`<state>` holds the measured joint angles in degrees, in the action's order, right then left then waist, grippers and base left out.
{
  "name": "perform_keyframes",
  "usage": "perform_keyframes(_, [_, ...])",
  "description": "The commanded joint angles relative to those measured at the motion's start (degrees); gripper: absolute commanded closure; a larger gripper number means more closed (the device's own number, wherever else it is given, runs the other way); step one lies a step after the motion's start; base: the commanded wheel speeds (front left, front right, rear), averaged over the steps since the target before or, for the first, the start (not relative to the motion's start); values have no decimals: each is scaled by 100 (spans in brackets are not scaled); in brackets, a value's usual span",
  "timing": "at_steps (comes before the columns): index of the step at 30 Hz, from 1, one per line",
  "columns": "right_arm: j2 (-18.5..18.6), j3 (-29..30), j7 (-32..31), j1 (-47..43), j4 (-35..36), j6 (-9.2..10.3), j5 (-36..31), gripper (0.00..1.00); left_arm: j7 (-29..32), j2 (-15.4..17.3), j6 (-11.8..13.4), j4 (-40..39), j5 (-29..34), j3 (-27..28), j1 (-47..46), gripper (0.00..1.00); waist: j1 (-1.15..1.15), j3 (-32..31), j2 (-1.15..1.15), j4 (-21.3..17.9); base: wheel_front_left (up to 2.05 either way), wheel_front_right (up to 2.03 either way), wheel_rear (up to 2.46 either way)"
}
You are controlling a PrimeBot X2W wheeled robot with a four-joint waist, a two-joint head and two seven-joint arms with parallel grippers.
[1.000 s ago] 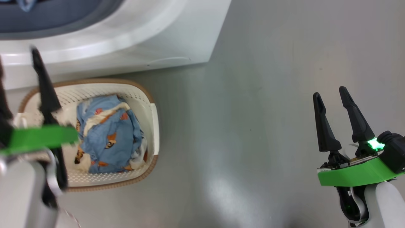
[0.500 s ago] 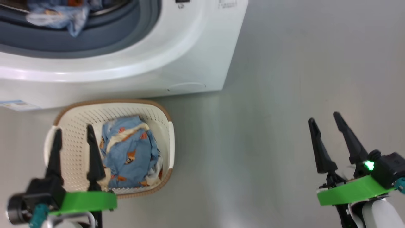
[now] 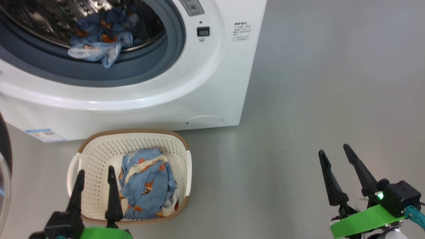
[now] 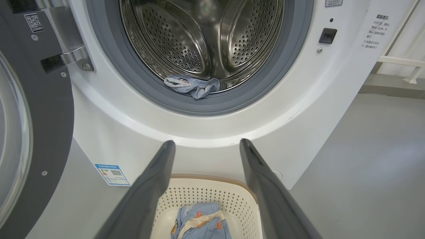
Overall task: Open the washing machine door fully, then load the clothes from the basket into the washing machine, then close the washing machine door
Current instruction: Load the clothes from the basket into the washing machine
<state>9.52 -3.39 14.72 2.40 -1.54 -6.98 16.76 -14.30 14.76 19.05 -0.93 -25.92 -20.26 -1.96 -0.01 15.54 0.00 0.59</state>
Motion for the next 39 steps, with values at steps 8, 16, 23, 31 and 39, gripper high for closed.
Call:
perform_keyframes(8, [-4,-204,28,-144,90,-51,-77,0,-33,70,-73,63,-94,83,61,0,1,-256,0,-28,0,0,0])
perform_keyframes(16, [12,-183,28,-153,123,-51,-101,0,-40,22,-112,132,-141,66,5,0,1,-209,0,-18,0,0,0])
perform_keyframes(23, [15,-160,28,-140,165,-51,-104,0,-50,-10,-138,183,-124,67,-50,0,1,-151,0,-19,0,0,0])
perform_keyframes(31, [18,-154,28,-103,202,-51,-91,0,-56,-19,-165,205,-94,64,-154,0,1,-25,0,-44,0,0,0])
perform_keyframes(39, [34,-105,28,-49,290,-51,-94,0,-60,-77,-249,351,-53,30,-488,0,1,244,0,-38,0,0,0])
